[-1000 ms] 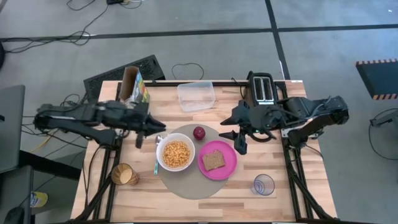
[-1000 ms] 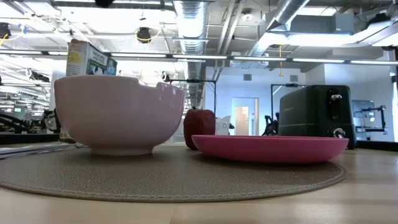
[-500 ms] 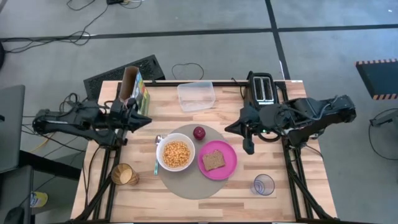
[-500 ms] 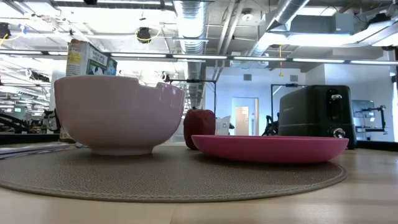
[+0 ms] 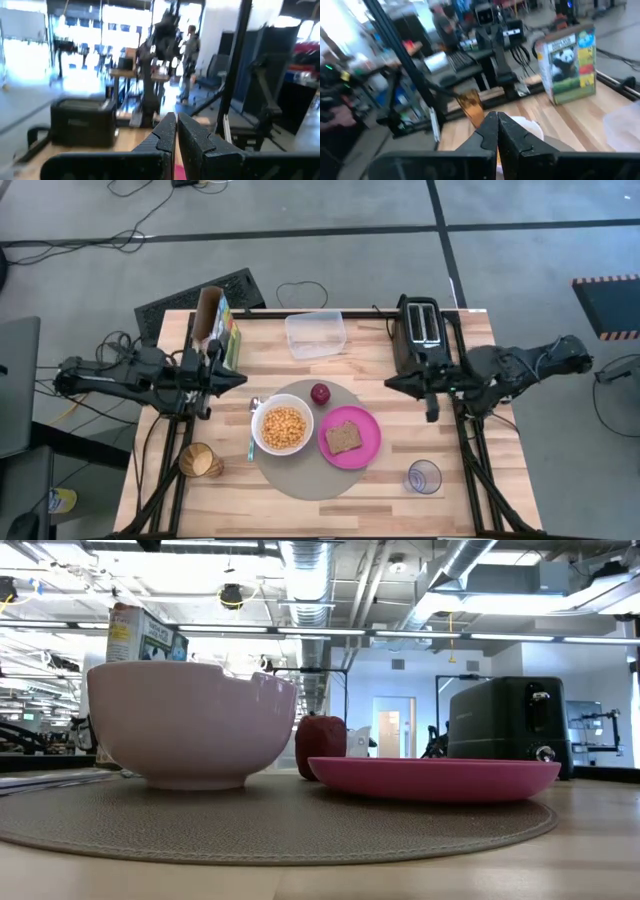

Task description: Arrange a breakfast setting

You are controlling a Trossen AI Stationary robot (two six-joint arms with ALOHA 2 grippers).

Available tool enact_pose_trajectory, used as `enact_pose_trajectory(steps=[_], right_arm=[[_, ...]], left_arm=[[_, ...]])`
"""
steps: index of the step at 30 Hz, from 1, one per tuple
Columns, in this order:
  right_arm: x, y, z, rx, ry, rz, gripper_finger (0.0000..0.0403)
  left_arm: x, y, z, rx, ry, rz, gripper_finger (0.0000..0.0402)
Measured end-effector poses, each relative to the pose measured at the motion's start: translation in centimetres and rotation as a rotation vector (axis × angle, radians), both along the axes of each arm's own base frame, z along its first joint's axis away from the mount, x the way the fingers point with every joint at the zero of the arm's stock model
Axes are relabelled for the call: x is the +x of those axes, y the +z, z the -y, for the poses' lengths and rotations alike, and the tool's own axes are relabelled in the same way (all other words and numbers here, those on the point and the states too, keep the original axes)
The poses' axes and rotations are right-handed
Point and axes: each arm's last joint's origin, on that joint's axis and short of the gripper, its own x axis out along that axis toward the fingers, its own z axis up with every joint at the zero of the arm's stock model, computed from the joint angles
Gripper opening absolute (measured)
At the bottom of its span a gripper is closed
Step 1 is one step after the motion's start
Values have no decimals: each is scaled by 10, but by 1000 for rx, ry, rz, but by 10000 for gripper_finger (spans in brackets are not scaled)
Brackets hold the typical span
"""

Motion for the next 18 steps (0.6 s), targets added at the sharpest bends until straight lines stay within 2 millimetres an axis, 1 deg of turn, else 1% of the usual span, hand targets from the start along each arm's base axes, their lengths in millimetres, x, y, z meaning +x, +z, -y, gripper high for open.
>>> enact_pose_trajectory(steps=[1, 3, 6, 9, 11, 13, 15, 16, 18], right_arm=[[-5, -6, 1, 6, 1, 19, 22], [-13, -17, 4, 19, 0, 58, 21], [-25, -33, 8, 38, -5, 98, 36], [-35, -48, 13, 92, -39, 58, 61], [-38, -57, 16, 77, -72, 10, 70], [-40, -63, 19, 67, -99, -17, 74], [-40, -62, 20, 120, -115, -5, 75], [-40, -61, 21, 139, -118, 0, 76], [-40, -62, 21, 86, -113, -11, 76]], left_arm=[[0, -1, 0, 10, -6, 29, 4], [0, -11, 1, 25, -21, 64, 4], [-1, -26, 0, 2, 5, 107, 4], [-2, -40, -2, -51, 46, 81, 4], [-2, -47, -2, -78, 66, 34, 4], [-2, -48, -3, -134, 71, 27, 4], [-1, -49, -3, -163, 69, 20, 4], [0, -49, -2, -145, 57, 15, 4], [0, -50, 0, -61, 2, 6, 4]])
